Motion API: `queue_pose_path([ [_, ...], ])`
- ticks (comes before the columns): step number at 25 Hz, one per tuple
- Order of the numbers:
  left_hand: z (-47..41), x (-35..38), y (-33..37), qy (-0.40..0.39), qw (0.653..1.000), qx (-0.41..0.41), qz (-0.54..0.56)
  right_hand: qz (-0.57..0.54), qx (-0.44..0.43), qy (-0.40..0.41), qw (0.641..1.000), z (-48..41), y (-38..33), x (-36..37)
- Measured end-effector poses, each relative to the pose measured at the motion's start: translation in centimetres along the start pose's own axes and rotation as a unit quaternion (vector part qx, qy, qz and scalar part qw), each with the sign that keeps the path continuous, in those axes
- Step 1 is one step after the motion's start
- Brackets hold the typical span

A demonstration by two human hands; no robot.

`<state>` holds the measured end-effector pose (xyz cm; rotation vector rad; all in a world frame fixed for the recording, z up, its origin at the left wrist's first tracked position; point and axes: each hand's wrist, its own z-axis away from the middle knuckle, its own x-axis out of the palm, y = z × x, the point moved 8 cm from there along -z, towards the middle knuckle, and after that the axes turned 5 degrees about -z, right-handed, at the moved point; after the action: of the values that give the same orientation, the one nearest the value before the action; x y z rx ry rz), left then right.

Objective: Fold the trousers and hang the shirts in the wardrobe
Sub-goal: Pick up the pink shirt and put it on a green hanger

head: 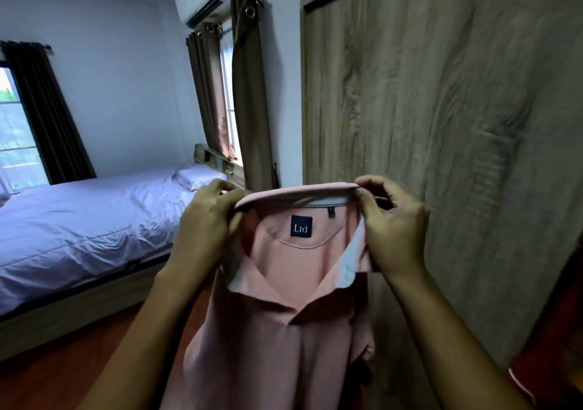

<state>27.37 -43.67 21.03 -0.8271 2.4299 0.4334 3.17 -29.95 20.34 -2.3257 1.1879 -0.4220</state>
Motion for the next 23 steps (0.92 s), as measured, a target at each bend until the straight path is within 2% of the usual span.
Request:
queue_pose_path([
  [4,0.4,-0.6,4.5,0.071,0.995,-0.037,0.054,0.021,-0.019,0.021,0.999,-0.5,-2.7,-5.4],
  [7,-0.1,0.1,10.0,0.070,0.991,-0.059,0.099,0.056,-0.036,0.044,0.997,-1.6,-4.2,-12.1],
  [10,-0.7,2.0,17.2,0.064,0.988,-0.034,0.135,0.122,-0.037,0.069,0.989,-1.7,-4.8,-20.8],
  [15,-2.6,6.4,32.0,0.009,0.978,0.008,0.209,0.209,0.051,0.089,0.972,-0.7,-2.9,-35.3],
  [18,-2.9,8.6,41.3,-0.026,0.964,0.000,0.265,0.237,0.114,0.100,0.960,0.6,-1.8,-43.2],
  [23,-1.9,8.8,52.3,-0.009,0.915,-0.035,0.403,0.299,0.154,0.138,0.932,2.4,-2.1,-53.8],
])
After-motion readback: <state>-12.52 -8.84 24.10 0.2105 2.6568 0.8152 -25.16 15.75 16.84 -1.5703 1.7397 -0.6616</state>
